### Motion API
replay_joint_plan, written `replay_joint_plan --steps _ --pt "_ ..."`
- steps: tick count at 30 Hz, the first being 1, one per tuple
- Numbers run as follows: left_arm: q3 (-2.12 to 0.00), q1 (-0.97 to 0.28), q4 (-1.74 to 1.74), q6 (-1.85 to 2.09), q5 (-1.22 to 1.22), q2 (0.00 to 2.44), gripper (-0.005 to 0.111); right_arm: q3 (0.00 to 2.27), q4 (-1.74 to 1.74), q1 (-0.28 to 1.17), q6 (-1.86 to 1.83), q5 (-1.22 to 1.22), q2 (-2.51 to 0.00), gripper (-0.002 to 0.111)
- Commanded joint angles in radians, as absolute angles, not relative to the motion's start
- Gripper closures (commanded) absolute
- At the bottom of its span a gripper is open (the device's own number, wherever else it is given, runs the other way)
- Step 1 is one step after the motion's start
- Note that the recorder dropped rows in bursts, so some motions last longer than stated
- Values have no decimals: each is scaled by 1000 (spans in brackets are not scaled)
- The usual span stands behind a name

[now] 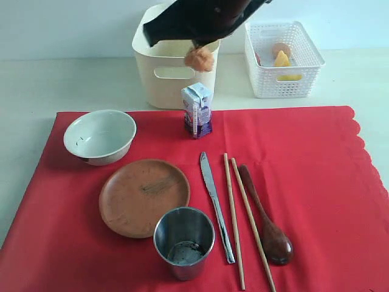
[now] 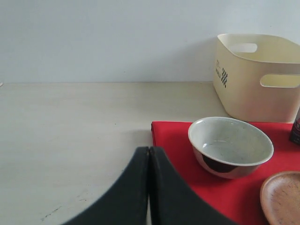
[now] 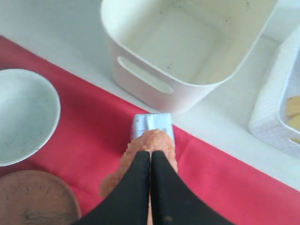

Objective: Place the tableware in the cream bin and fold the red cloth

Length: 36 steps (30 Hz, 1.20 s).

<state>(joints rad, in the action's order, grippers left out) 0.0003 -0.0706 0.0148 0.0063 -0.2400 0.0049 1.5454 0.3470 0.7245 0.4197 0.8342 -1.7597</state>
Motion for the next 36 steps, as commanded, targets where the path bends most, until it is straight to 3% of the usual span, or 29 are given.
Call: replay_joint_plan --steps 1,12,23,25,32,33,36 --pt "0 -69 14 7 -238 0 106 1533 370 595 420 781 -1741 108" --pt "0 -69 14 7 -238 0 106 1542 367 298 420 447 -1916 108" --pt "0 -69 14 7 -238 0 106 1667 367 232 435 500 -2099 107" --pt "0 -69 14 7 -238 0 106 1668 367 232 503 561 -2095 98" --pt "0 -69 14 7 -238 0 106 1666 216 275 502 766 -2097 36" --pt "0 -69 14 7 -238 0 106 1666 213 283 502 754 -2105 31" --pt "0 -69 14 7 -238 0 106 1664 176 285 500 739 -2131 29"
